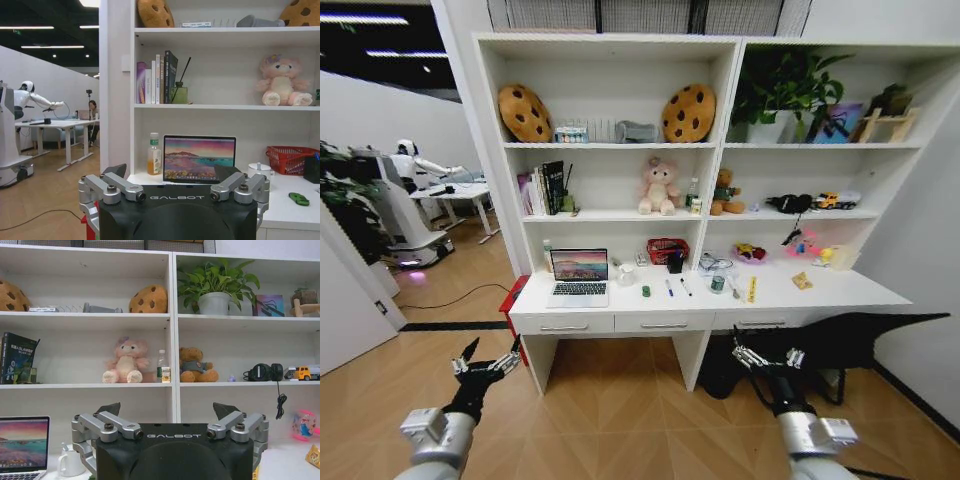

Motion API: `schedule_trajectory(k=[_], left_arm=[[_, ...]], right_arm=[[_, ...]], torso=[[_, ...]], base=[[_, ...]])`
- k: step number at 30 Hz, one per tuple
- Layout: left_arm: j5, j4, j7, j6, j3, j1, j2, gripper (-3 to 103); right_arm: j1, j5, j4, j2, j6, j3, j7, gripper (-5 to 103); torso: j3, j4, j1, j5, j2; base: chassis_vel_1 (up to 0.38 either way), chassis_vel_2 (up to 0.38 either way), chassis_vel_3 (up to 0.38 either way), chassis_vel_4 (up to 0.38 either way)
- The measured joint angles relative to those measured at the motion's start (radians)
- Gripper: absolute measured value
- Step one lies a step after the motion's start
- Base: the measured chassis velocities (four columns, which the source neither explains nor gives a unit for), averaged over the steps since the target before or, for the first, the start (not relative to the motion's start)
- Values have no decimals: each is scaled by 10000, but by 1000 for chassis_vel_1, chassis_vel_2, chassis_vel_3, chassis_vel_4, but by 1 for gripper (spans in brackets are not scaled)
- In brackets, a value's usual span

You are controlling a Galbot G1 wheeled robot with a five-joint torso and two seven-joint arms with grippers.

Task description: Organize the objects on the table.

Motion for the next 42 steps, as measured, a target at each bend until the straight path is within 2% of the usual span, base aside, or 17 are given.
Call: schedule_trajectory(k=[5,30,42], left_arm=[[104,22,29,-9,31,45,-195,99],[297,0,161,-178,39,321,-194,99],[315,8,181,-173,36,303,-126,99]], right_arm=[[-30,41,-7,6,-7,-4,-7,100],[-95,146,-82,56,118,30,-88,100],[-69,180,-82,-8,160,-2,-130,100]], torso=[[0,-1,0,0,0],[-2,-2,-1,-1,2],[1,0,0,0,0]], base=[[0,0,0,0],[-4,3,6,-6],[-128,143,130,-137]])
